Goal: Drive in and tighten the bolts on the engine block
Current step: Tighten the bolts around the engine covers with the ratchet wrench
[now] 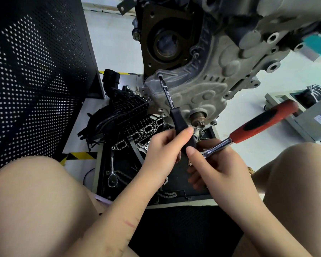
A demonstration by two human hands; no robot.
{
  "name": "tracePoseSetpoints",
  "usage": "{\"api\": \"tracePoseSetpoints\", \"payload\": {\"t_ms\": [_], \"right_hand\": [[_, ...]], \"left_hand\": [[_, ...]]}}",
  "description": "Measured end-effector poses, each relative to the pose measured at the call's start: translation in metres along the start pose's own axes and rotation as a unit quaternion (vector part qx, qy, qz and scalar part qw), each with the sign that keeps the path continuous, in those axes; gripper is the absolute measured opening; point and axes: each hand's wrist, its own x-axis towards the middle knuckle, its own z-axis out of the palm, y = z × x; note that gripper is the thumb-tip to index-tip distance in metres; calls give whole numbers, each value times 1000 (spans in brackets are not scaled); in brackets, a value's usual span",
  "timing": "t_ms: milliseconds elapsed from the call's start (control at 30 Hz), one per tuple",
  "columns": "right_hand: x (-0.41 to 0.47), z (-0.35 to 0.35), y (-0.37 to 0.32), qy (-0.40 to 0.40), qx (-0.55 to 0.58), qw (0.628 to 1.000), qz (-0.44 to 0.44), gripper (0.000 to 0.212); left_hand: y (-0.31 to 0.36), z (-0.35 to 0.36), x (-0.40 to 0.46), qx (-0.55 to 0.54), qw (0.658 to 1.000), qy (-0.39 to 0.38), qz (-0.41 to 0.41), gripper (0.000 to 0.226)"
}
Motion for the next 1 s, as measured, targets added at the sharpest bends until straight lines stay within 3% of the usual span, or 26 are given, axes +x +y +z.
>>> {"api": "tracePoseSetpoints", "payload": {"t_ms": [100,167,267,333,533,733,900,1000], "right_hand": [[1,0,1,-4,20,1000,22,10],[2,-1,1,-18,90,993,73,17],[4,-6,-3,-49,248,950,184,31],[7,-9,-5,-64,310,917,241,35],[8,-8,-3,-95,359,881,294,38],[3,-3,-6,-54,266,942,198,32],[1,-2,-4,-9,66,997,43,14],[0,-2,0,10,-76,997,-33,10]], "left_hand": [[2,-1,0,11,1000,-6,5,31],[2,-1,1,7,1000,-21,-1,32],[2,-1,1,-23,998,-48,-25,43],[4,0,0,-41,997,-63,-32,37],[6,-1,0,-64,995,-71,-31,34],[4,0,-1,-33,999,-35,-11,47],[0,0,-1,1,1000,-10,-2,43],[-1,2,0,-23,1000,4,-7,48]]}}
